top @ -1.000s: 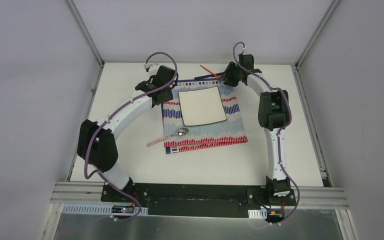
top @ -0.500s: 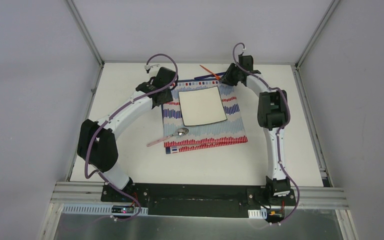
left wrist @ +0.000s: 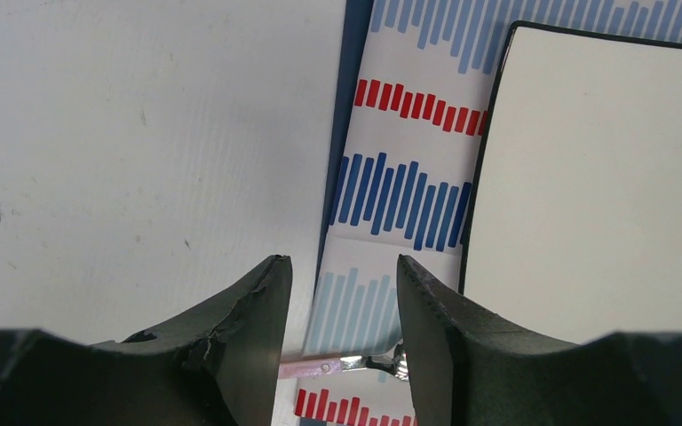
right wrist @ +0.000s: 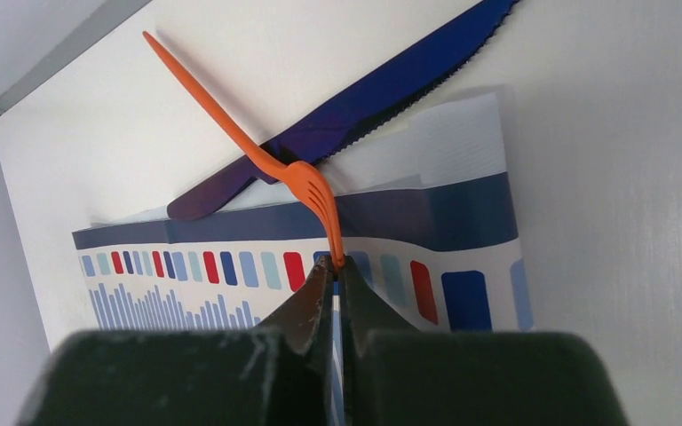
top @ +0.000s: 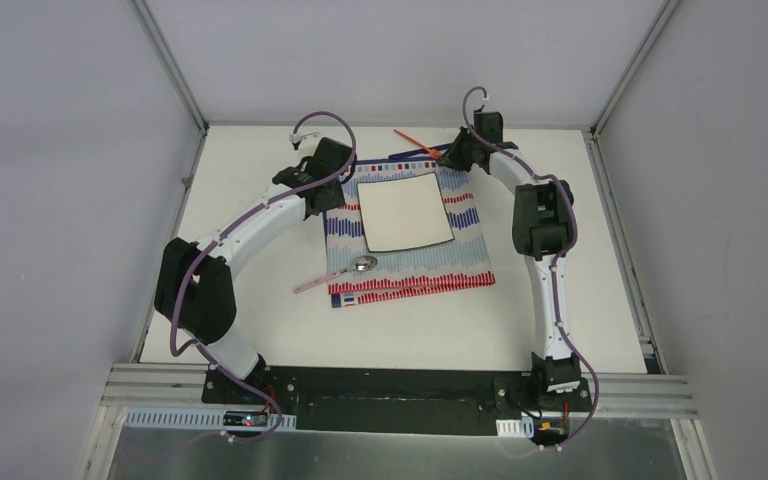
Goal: Set the dinner table for one person
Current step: Pick up the fork at the center of the board.
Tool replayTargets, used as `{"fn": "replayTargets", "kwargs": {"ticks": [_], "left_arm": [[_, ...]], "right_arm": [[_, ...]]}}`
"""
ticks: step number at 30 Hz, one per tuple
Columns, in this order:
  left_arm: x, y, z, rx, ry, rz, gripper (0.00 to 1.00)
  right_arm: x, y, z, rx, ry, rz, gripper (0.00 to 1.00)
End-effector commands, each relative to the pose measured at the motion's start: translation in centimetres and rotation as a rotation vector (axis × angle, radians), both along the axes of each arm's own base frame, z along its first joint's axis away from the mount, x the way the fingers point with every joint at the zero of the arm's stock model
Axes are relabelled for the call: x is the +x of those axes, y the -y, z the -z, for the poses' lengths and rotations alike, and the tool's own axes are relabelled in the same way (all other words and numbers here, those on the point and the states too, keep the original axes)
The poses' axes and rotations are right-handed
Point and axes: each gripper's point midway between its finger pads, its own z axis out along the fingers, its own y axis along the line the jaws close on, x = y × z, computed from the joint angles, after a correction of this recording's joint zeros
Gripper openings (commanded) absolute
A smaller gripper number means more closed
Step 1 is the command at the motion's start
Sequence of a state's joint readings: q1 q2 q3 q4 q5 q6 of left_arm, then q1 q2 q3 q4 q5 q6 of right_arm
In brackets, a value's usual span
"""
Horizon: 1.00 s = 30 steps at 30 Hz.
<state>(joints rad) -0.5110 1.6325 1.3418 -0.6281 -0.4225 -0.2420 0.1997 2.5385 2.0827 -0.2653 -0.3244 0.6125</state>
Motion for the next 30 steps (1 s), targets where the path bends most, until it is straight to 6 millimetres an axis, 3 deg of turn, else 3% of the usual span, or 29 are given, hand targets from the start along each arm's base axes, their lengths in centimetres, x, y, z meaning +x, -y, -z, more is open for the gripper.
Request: {"fn": "replayTargets", "kwargs": {"ticks": [1,6,10,21,26,30], "left_arm": [[0.2,-0.6,-0.6,0.025,0.034,-0.016,0.48],[0.3,-0.5,-0.4,0.026,0.030,-0.016,0.48],[0.4,-0.3,-0.2,0.022,0.028,-0.014,0.48],[0.5,-0.5,-0.6,0.024,0.042,-0.019,0.47],[0.4,-0.6,-0.7,0.026,0.047,-0.024,0.47],[0.3,-1.1,-1.5,0.032,0.067,-0.036,0.47]], "right_arm": [[0.7,-0.8,-1.0,-0.002,0.044,-0.005,0.00],[0.2,-0.5,-2.3,-0.023,0.067,-0.017,0.00],[-0.2,-0.1,-4.5,-0.047,0.103,-0.025,0.00],[-2.2,0.0,-15.5,-0.045,0.269,-0.062,0.00],[-4.0,-0.8,-19.2,-0.031,0.307,-0.099,0.00],[-6.8,-1.8,-21.2,-0.072,0.292,-0.161,0.00]]}}
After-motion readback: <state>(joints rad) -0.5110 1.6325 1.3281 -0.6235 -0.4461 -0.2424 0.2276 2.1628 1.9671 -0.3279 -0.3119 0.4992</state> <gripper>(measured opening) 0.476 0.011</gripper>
